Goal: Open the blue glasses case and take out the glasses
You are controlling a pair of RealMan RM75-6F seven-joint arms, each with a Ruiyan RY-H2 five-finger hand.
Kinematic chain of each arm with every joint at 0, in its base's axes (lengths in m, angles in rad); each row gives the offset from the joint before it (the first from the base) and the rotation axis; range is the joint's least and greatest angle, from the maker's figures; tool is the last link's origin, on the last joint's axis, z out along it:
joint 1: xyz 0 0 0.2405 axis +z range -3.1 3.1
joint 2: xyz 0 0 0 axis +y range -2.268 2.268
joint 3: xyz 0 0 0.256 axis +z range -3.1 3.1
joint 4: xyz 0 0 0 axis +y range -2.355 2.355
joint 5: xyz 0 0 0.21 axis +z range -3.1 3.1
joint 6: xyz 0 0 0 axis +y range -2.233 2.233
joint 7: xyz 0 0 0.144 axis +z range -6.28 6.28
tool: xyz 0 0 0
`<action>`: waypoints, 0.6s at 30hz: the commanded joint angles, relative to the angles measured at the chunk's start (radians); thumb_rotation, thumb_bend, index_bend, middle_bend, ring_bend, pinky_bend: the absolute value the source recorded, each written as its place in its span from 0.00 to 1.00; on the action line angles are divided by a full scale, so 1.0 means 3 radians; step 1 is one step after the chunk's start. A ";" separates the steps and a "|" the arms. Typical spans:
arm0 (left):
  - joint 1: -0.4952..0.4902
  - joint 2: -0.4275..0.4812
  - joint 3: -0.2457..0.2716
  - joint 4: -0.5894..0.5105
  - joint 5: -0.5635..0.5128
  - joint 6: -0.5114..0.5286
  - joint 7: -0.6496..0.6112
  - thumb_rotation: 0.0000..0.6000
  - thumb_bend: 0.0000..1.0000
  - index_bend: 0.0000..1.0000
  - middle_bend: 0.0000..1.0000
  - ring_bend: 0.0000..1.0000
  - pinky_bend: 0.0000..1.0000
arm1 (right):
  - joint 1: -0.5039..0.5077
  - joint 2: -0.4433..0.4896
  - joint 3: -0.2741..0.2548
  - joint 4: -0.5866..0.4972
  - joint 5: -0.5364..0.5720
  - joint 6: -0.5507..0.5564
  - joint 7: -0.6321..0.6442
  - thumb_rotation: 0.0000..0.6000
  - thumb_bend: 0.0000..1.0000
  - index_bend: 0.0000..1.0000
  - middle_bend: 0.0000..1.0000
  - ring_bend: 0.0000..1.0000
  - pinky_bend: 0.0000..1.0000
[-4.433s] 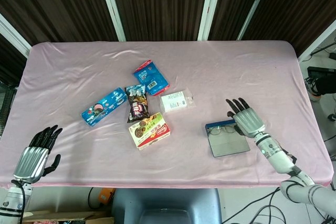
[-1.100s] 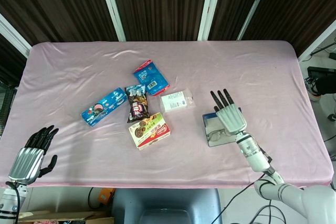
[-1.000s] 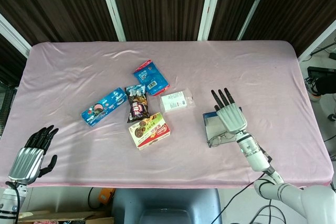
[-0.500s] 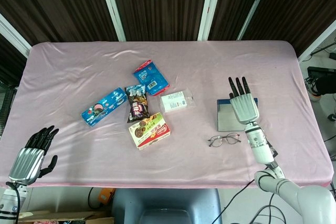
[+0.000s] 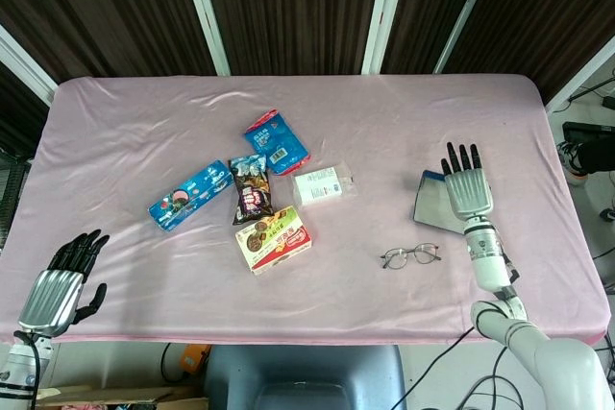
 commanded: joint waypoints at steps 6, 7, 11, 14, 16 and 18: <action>0.0001 -0.0004 -0.0006 -0.0005 -0.0009 0.0006 0.0010 1.00 0.44 0.00 0.01 0.02 0.13 | -0.0074 0.0278 -0.0129 -0.0480 -0.0172 0.0069 0.0421 1.00 0.52 0.17 0.00 0.00 0.00; 0.0003 -0.0004 -0.0006 -0.0004 -0.0007 0.0012 0.0005 1.00 0.44 0.00 0.01 0.02 0.13 | -0.0106 0.0363 -0.0185 -0.0637 -0.0263 0.0161 0.0502 1.00 0.52 0.18 0.00 0.00 0.00; 0.0005 -0.0005 -0.0006 -0.0003 -0.0007 0.0016 -0.0010 1.00 0.44 0.00 0.01 0.02 0.13 | -0.0192 0.0713 -0.0411 -0.1245 -0.0571 0.0334 0.0708 1.00 0.52 0.27 0.00 0.00 0.00; 0.0005 -0.0009 -0.0005 -0.0004 -0.0008 0.0015 0.0000 1.00 0.44 0.00 0.01 0.02 0.14 | -0.0226 0.1020 -0.0585 -0.1745 -0.0815 0.0425 0.0830 1.00 0.52 0.34 0.00 0.00 0.00; 0.0006 -0.0013 -0.0003 -0.0005 0.0004 0.0023 0.0016 1.00 0.44 0.00 0.01 0.02 0.14 | -0.0249 0.1186 -0.0686 -0.2012 -0.0953 0.0484 0.0805 1.00 0.52 0.39 0.00 0.00 0.00; 0.0008 -0.0018 -0.0003 -0.0001 0.0008 0.0030 0.0034 1.00 0.44 0.00 0.01 0.02 0.14 | -0.0271 0.1306 -0.0774 -0.2201 -0.1037 0.0489 0.0745 1.00 0.52 0.42 0.00 0.00 0.00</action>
